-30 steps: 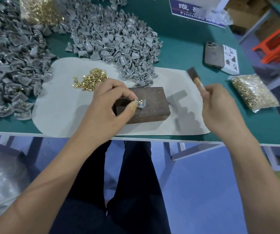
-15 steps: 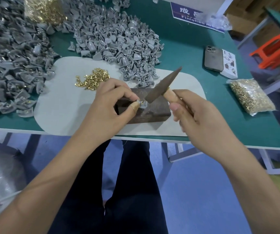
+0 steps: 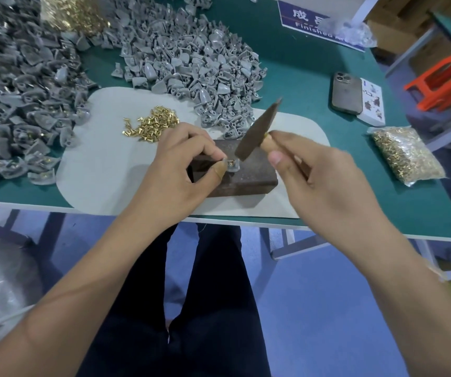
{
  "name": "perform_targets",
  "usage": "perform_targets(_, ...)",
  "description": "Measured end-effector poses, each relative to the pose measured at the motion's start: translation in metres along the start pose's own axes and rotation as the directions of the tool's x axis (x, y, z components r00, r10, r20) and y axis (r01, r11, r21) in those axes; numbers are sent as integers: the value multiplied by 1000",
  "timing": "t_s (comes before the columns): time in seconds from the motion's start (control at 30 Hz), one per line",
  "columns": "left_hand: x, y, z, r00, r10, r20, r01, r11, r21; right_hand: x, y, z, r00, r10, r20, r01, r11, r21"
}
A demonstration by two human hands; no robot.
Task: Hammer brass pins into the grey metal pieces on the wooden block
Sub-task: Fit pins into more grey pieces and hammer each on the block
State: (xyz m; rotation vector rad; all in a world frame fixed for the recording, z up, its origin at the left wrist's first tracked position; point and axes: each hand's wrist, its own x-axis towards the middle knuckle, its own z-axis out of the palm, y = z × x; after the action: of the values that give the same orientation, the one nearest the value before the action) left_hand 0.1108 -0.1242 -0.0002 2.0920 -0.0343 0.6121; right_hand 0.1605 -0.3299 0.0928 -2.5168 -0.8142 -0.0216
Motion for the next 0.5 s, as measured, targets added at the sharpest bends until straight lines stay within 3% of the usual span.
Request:
perform_targets(0.13,0,-2,-1,1000,7,11,-6,1000,-8,2,-1,-1,985,-19,-174,28,998,49)
perform_targets(0.27,0,0,0,1000,-15,5,15,1000,-19,-7,1,14,1000,6,-27,-6,1000,20)
perform_targets(0.4,0,-1,-1,1000,-21,11,22,999,-30,-11,-1,8,954,-4,-301,50,988,146)
perform_targets(0.5,0,0,-1,999,-28,15,28,999,-35,-14,1,18,963,-14,-270,54,989,139)
